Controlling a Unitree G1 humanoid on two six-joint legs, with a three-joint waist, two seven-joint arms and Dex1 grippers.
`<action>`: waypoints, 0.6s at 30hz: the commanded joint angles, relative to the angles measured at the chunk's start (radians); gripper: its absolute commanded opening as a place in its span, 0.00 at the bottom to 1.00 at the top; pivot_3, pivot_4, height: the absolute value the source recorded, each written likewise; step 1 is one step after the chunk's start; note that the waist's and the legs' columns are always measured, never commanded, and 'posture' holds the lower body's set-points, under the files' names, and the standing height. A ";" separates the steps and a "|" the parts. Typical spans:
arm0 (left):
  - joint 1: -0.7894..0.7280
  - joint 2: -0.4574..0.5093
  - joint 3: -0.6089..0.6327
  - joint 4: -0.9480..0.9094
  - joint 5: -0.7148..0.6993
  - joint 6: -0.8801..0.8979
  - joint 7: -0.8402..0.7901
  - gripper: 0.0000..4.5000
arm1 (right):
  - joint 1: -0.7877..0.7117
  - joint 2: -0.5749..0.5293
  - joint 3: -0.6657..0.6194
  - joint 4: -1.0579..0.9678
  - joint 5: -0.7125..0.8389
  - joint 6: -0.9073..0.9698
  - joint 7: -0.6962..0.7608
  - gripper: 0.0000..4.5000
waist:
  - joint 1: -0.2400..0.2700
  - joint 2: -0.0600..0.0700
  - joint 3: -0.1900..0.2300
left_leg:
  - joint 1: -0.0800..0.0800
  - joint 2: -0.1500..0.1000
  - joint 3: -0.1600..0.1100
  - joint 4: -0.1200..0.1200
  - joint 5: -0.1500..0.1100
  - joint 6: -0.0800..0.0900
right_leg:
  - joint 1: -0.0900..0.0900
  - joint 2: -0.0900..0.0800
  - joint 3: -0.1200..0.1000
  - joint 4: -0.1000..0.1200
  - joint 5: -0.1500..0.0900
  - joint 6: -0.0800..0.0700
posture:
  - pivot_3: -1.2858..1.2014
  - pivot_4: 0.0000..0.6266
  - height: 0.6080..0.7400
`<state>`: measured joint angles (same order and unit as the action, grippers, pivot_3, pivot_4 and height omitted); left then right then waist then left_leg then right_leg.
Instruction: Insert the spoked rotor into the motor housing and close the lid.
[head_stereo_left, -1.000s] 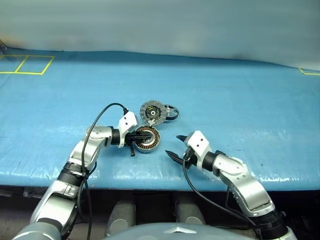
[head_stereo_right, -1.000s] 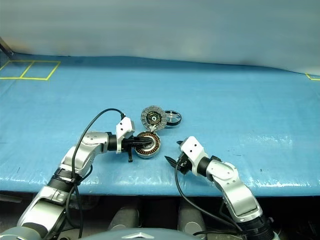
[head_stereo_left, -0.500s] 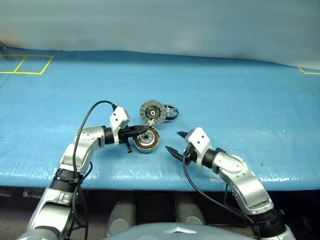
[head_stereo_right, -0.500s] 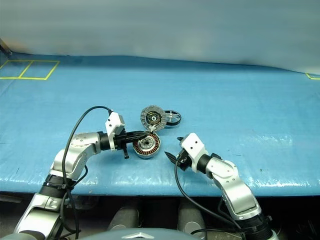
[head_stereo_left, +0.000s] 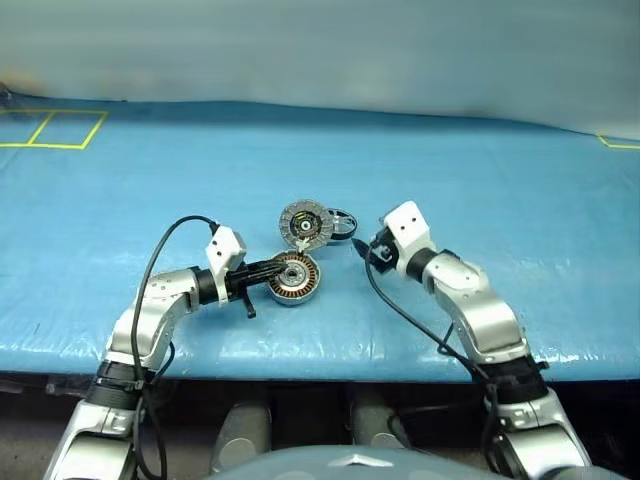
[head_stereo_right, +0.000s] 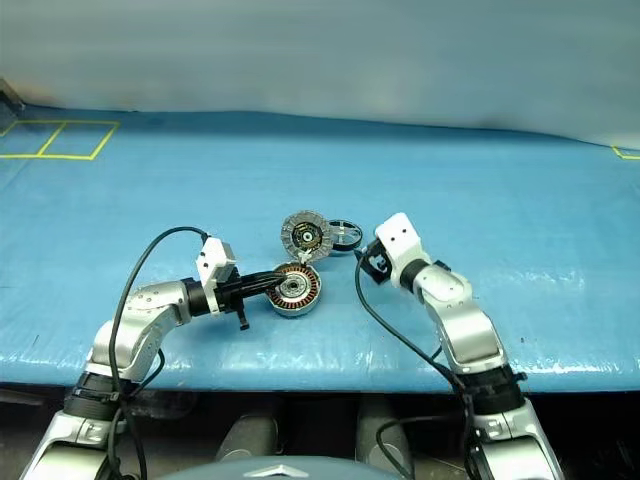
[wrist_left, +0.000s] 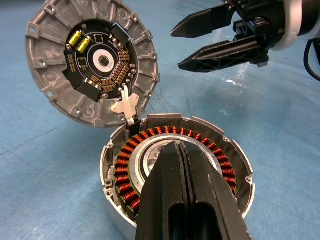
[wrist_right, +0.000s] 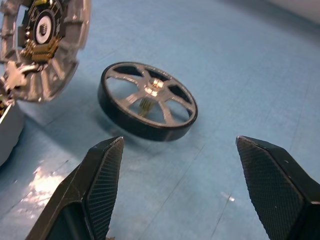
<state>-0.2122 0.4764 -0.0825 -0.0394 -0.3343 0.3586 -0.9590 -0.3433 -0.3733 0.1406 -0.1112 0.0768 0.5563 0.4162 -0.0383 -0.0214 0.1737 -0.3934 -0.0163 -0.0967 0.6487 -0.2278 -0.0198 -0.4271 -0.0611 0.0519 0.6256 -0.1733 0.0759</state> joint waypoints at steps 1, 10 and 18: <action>0.004 -0.003 0.021 -0.036 -0.016 -0.025 0.012 0.01 | -0.094 0.001 -0.014 0.098 -0.010 -0.017 0.011 0.85 | 0.000 0.000 0.000 | 0.000 0.000 0.000 0.000 0.000 0.000 | 0.000 0.000 0.000 0.000 0.000 0.000 | 0.52 0.24 1.00; 0.038 -0.006 0.025 -0.049 -0.018 -0.032 0.042 0.01 | -0.189 0.033 0.001 0.257 -0.002 -0.075 0.080 0.85 | -0.001 0.000 0.000 | 0.000 0.000 0.000 -0.002 0.000 0.000 | -0.001 0.000 0.000 0.000 0.000 0.000 | 0.52 0.24 1.00; 0.050 0.000 0.025 -0.051 -0.017 -0.023 0.050 0.01 | -0.160 0.051 0.001 0.226 0.026 -0.109 0.144 0.85 | -0.005 0.000 0.000 | 0.000 0.000 0.000 -0.001 0.000 0.000 | 0.000 0.000 0.000 0.000 0.001 0.000 | 0.52 0.24 1.00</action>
<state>-0.1629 0.4737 -0.0693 -0.0418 -0.3345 0.3423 -0.9115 -0.5019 -0.3227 0.1496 0.1543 0.0898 0.4760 0.5496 -0.0428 -0.0210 0.1739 -0.3932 -0.0164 -0.0967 0.6472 -0.2278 -0.0198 -0.4275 -0.0609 0.0522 0.6256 -0.1726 0.0754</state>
